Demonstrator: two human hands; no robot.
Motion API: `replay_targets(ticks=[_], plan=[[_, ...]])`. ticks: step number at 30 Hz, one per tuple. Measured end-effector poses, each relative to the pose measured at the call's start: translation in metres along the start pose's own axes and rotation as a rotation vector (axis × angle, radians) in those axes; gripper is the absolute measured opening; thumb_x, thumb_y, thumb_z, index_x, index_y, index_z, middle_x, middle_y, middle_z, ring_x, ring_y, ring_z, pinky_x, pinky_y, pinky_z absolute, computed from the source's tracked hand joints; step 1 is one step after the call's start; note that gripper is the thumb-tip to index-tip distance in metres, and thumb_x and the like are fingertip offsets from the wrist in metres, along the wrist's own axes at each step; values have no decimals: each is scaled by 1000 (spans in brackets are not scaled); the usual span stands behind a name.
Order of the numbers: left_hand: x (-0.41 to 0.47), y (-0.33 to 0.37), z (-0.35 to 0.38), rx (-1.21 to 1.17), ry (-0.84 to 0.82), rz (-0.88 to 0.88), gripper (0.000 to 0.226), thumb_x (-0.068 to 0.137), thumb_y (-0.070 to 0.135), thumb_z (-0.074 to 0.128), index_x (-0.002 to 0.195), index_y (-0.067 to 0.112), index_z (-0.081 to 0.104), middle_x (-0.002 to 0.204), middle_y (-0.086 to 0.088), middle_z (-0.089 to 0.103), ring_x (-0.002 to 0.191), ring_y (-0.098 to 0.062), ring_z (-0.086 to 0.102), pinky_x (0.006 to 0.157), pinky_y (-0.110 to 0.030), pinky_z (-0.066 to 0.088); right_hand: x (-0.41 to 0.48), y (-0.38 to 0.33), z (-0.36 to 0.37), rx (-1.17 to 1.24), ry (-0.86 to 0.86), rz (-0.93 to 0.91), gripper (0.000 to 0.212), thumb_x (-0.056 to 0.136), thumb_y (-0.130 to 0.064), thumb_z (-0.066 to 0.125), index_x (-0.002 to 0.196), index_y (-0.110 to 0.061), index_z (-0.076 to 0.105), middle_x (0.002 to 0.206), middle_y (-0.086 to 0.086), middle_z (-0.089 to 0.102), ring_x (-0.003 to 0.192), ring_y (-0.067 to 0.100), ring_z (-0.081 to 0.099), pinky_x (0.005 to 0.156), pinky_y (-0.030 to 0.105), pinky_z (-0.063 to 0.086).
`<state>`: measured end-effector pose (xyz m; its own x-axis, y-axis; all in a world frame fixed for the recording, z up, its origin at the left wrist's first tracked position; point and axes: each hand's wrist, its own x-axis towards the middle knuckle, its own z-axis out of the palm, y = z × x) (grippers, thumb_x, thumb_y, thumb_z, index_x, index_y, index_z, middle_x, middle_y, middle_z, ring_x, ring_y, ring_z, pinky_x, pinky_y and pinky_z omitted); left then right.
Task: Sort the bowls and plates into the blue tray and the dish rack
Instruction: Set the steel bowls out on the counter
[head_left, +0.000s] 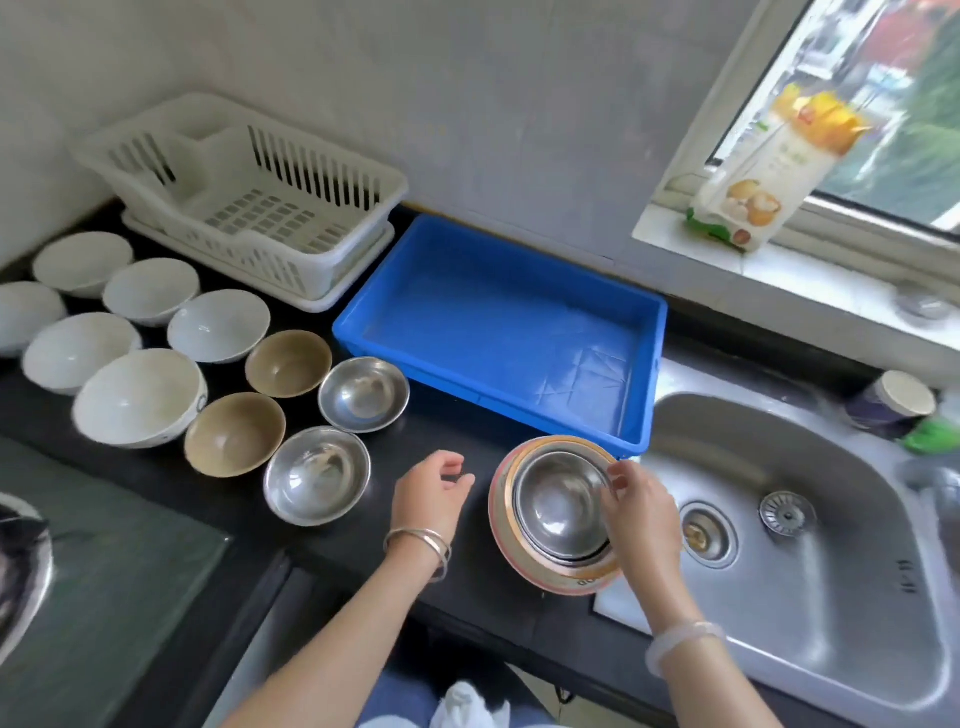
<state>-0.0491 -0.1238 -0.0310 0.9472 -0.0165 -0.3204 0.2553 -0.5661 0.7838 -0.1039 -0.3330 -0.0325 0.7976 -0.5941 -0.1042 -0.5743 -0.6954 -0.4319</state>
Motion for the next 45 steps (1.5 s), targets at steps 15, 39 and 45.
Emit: replay_targets(ticks=[15,39,45], plan=[[0,21,55,153,-146,114,36,79,13,68,113,17,57,110,-4,64,98,-19,60,84,-26,46,-7,17,8,65,13,104,29,82,-12,62,108,-16,50,99,8,61,82,27,57,62,28,37],[1,31,67,299,-100,92,34,77,19,71,104,16,51,103,-4,59,90,-22,60,73,-32,51,-2,30,-35,322,213,228,18,82,-16,61,64,-13,58,61,-2,56,64,22,51,56,24,22],[4,33,69,329,-51,87,21,81,10,62,95,18,49,94,-6,62,75,-18,58,60,-27,47,-6,34,-37,384,198,262,15,81,-17,63,67,-13,61,65,-3,60,69,21,55,63,26,30]])
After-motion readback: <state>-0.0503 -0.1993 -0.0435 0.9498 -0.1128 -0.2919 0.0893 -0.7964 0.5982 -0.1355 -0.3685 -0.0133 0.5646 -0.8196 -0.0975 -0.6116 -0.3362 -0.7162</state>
